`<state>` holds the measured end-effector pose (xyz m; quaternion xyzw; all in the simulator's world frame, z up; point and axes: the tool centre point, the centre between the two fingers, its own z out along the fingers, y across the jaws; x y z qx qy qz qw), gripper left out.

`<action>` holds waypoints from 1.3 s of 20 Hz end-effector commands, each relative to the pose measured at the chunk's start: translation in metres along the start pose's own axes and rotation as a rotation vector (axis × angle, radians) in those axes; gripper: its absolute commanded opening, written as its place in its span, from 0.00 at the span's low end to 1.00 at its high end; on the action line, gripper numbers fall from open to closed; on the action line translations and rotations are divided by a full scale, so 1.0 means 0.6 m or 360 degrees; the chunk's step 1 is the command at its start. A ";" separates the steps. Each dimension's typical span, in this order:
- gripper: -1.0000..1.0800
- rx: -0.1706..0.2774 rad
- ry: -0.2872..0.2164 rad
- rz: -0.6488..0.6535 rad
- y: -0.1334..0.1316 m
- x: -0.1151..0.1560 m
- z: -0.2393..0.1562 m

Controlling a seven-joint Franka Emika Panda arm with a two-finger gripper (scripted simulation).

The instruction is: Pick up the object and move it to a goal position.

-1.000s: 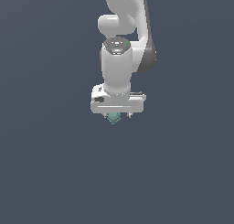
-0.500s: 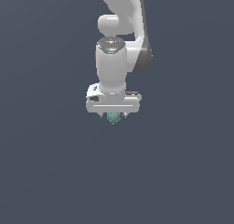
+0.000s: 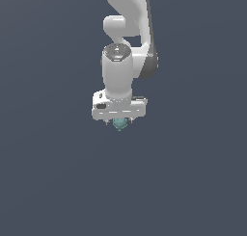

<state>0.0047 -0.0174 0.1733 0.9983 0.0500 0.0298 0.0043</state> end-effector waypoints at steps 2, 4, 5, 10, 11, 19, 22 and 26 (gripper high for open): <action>0.96 0.0001 -0.0011 -0.0102 0.000 -0.015 0.016; 0.96 0.0002 -0.0018 -0.0175 0.000 -0.026 0.027; 0.96 0.0003 -0.0022 -0.0214 0.000 -0.032 0.033; 0.96 0.0010 -0.0043 -0.0428 -0.002 -0.065 0.063; 0.96 0.0012 -0.0047 -0.0471 -0.003 -0.072 0.069; 0.96 0.0030 -0.0072 -0.0773 -0.008 -0.121 0.108; 0.96 0.0036 -0.0078 -0.0850 -0.010 -0.134 0.117; 0.96 0.0043 -0.0083 -0.0922 -0.012 -0.146 0.126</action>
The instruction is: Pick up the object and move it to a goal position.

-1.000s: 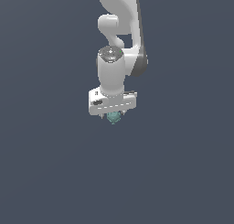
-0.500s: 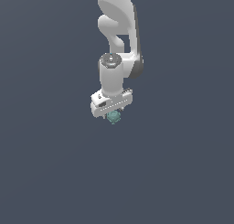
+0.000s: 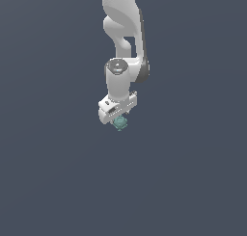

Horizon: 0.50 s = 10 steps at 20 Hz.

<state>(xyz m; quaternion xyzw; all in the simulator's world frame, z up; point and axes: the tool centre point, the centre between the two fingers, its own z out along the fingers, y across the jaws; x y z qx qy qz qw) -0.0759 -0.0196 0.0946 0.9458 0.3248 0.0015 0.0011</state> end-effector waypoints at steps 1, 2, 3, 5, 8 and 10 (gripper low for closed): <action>0.96 0.0003 -0.0002 -0.0041 -0.004 -0.005 0.005; 0.96 0.0003 -0.0002 -0.0051 -0.005 -0.006 0.006; 0.96 0.0004 -0.0003 -0.0059 -0.006 -0.007 0.007; 0.96 0.0005 -0.0003 -0.0068 -0.007 -0.008 0.008; 0.96 0.0005 -0.0003 -0.0062 -0.007 -0.008 0.008; 0.96 0.0005 -0.0003 -0.0062 -0.007 -0.008 0.012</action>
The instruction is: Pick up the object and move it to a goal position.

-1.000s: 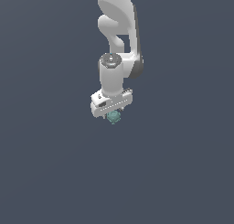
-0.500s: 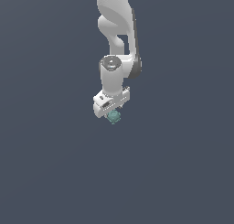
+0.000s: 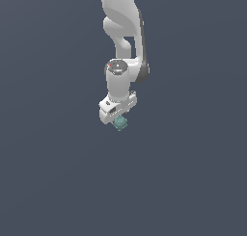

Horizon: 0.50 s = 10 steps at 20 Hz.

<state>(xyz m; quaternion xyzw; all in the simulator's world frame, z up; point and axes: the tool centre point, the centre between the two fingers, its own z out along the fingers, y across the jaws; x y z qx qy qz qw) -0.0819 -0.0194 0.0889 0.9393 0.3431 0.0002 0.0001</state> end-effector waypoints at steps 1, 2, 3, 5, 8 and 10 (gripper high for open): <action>0.96 0.0000 -0.0001 0.0000 0.000 -0.001 0.006; 0.96 0.0001 0.0000 -0.0001 -0.001 0.000 0.011; 0.96 0.0001 0.0000 -0.0001 -0.001 -0.001 0.016; 0.96 0.0001 0.0000 -0.0003 -0.001 -0.001 0.030; 0.96 0.0001 0.0000 -0.0005 -0.002 -0.002 0.054; 0.96 0.0001 0.0000 -0.0006 -0.002 -0.002 0.067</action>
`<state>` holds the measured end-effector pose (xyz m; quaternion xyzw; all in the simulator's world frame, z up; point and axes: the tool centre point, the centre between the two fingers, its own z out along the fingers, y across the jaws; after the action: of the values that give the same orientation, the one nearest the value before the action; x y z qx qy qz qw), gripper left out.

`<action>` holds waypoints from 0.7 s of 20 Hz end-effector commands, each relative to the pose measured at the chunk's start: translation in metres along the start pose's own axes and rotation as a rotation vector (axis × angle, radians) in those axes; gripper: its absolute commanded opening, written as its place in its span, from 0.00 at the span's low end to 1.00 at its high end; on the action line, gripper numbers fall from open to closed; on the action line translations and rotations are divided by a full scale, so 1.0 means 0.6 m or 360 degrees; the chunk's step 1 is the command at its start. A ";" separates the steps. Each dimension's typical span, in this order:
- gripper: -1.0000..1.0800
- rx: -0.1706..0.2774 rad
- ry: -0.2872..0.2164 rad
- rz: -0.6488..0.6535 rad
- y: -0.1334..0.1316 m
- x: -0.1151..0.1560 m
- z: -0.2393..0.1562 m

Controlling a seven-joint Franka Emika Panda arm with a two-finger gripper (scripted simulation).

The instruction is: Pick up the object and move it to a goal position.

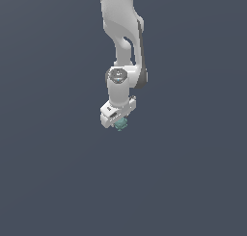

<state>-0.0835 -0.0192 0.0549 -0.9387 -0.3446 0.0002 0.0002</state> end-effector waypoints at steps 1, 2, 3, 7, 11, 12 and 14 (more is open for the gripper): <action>0.96 -0.0001 0.0001 -0.0002 0.000 0.000 0.015; 0.96 -0.0001 0.0001 -0.0002 0.000 0.000 0.019; 0.96 -0.0001 0.0001 -0.0002 0.000 0.000 0.022; 0.00 -0.0001 0.0001 -0.0002 0.001 0.000 0.026; 0.00 -0.0001 0.0001 -0.0002 0.001 0.000 0.026; 0.00 -0.0001 0.0001 -0.0002 0.001 0.000 0.026; 0.00 -0.0001 0.0001 -0.0002 0.001 0.000 0.026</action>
<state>-0.0825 -0.0198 0.0404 -0.9386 -0.3450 -0.0007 -0.0004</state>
